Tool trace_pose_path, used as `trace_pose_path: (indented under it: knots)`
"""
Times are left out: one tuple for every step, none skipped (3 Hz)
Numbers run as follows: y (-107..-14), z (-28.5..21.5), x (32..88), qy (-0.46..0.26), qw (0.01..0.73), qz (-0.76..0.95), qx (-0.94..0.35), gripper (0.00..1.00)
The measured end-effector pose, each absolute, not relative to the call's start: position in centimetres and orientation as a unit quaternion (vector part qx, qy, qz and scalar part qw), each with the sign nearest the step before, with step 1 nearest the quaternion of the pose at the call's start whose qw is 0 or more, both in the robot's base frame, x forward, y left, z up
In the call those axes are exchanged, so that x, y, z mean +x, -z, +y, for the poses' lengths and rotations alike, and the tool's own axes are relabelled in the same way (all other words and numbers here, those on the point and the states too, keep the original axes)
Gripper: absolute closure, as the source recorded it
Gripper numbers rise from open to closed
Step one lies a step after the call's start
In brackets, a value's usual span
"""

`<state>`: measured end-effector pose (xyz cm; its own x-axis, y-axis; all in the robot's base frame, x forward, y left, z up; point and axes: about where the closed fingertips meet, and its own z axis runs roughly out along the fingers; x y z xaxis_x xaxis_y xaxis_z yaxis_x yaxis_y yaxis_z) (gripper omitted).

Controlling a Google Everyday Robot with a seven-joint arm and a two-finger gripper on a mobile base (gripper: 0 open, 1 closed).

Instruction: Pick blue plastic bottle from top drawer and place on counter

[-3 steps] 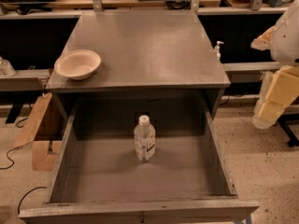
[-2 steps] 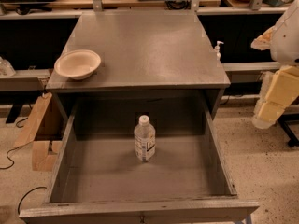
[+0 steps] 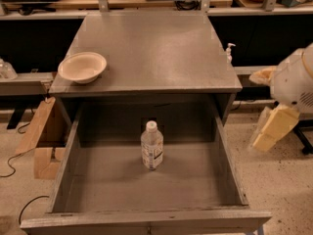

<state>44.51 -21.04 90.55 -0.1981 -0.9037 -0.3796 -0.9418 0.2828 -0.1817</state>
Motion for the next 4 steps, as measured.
trace_pose_path:
  knots:
    - [-81.3, -18.1, 45.7, -0.162, 0.311, 0.737, -0.577, 0.00]
    - [-78.8, -15.0, 48.0, -0.223, 0.415, 0.696, -0.542, 0.00]
    - [-78.9, -13.6, 48.6, -0.242, 0.440, 0.678, -0.537, 0.00]
    - [-78.1, -13.3, 48.6, -0.246, 0.436, 0.679, -0.536, 0.00]
